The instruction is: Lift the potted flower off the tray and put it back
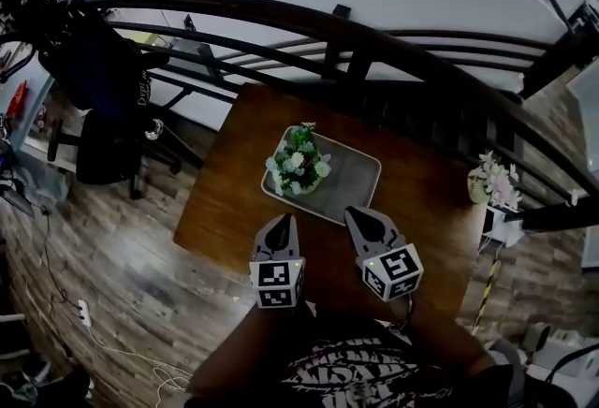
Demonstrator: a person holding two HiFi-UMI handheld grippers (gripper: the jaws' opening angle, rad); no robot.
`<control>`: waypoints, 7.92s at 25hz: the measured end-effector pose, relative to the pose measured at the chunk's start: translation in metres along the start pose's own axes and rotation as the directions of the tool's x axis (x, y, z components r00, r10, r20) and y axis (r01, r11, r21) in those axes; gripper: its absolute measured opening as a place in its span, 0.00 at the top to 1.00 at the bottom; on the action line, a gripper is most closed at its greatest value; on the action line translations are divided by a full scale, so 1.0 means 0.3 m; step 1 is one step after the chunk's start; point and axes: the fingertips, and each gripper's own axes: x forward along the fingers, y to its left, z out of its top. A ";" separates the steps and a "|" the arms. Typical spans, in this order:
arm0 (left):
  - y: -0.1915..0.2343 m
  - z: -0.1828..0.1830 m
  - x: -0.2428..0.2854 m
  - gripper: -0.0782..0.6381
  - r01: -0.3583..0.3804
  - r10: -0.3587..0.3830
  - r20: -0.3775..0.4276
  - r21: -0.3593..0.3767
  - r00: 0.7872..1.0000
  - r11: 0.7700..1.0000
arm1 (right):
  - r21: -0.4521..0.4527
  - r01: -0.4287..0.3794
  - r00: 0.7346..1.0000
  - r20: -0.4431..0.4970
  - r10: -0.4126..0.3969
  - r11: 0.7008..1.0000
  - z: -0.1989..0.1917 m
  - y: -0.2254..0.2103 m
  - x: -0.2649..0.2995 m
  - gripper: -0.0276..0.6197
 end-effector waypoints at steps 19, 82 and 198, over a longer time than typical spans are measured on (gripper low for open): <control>0.085 -0.226 0.400 0.45 0.114 -0.106 -0.157 0.044 0.982 0.992 | 0.022 0.064 0.993 -0.098 -0.062 0.998 -0.119 -0.086 0.192 0.96; 0.167 -0.525 0.153 0.16 -0.134 0.188 -0.263 0.210 0.946 0.968 | 0.034 -0.013 0.999 -0.052 0.015 0.999 -0.086 -0.085 -0.058 0.96; 0.153 -0.226 0.728 0.15 0.138 -0.066 -0.274 0.254 0.960 0.957 | 0.189 0.173 0.983 -0.089 -0.159 0.967 -0.131 -0.278 0.164 0.96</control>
